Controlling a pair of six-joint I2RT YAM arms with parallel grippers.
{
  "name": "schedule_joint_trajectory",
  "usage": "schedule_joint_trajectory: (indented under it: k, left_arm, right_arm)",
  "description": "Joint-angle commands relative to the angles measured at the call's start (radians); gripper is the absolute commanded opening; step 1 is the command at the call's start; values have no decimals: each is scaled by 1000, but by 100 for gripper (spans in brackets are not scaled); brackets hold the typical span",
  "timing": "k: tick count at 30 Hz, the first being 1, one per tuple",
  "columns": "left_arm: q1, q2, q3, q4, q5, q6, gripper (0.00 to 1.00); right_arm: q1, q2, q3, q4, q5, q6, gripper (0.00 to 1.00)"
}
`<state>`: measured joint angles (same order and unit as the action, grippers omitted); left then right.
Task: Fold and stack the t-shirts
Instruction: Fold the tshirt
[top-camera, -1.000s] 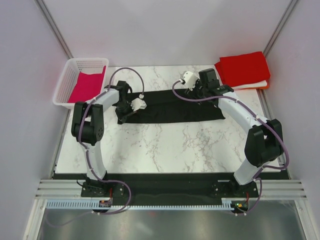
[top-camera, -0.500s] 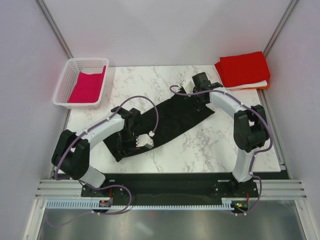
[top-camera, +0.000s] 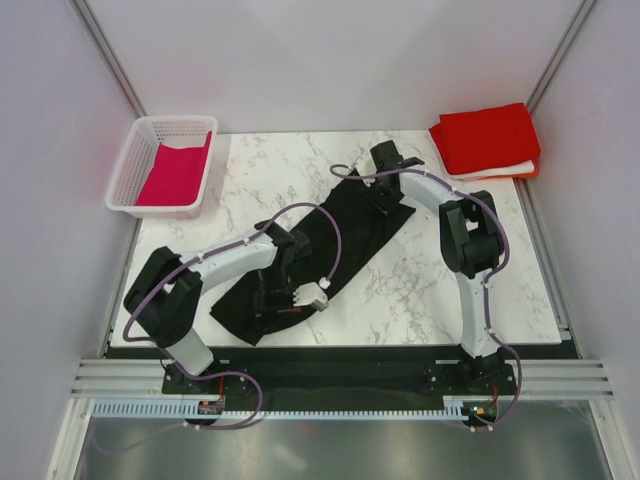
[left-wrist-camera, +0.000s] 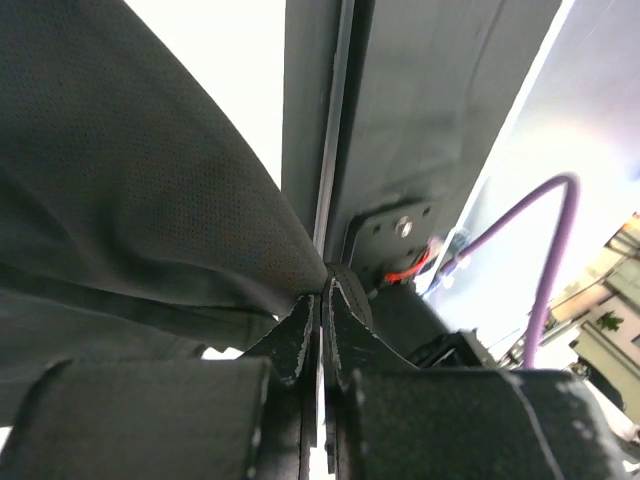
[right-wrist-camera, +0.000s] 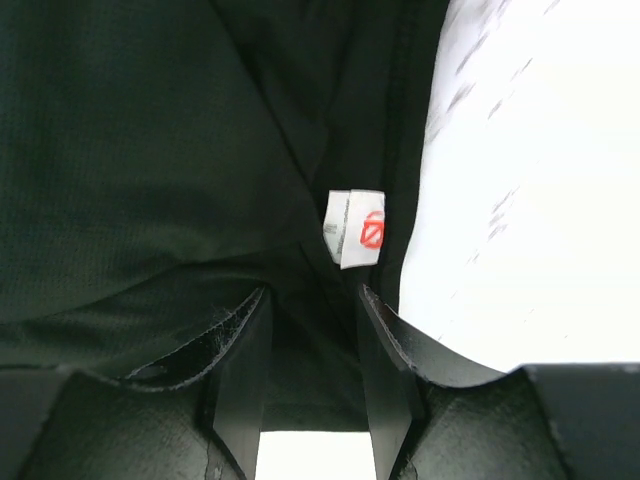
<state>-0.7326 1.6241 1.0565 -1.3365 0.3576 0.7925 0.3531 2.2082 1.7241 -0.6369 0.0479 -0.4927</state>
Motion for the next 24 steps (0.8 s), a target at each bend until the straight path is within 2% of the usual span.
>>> schedule_joint_trajectory:
  k: [1,4,9,11,14,16,17,18,21,24]
  left_arm:
    - [-33,58,103,-33,105,-65,2]
    - [-71,112,178,-33,162,-82,3]
    - [-128,304,345,-18,231,-99,3]
    - [-155,389,448,-21,251,-102,3]
    - [-200,469,583,-47,296,-108,5]
    - [-227,525,679,-64,348,-125,14]
    - [-231,536,732,-79,389,-136,30]
    - [-231,534,752,-93,406,-144,40]
    - [-229,493,798,-131,385,-133,53]
    - [-226,398,778,-71,302,-127,58]
  right_arm:
    - [-2,100,113,3,46,-10,47]
    - [-3,197,248,-29,55,-43,46]
    - [-2,350,474,-38,61,-84,47]
    - [-3,395,563,-9,67,-102,47]
    - [-8,407,591,97,79,-122,47]
    - [-11,406,612,153,87,-126,48]
    - [-19,392,635,164,95,-110,49]
    - [-23,378,641,164,95,-101,49]
    - [-49,268,600,189,90,-63,51]
    - [-62,124,523,217,60,-8,55]
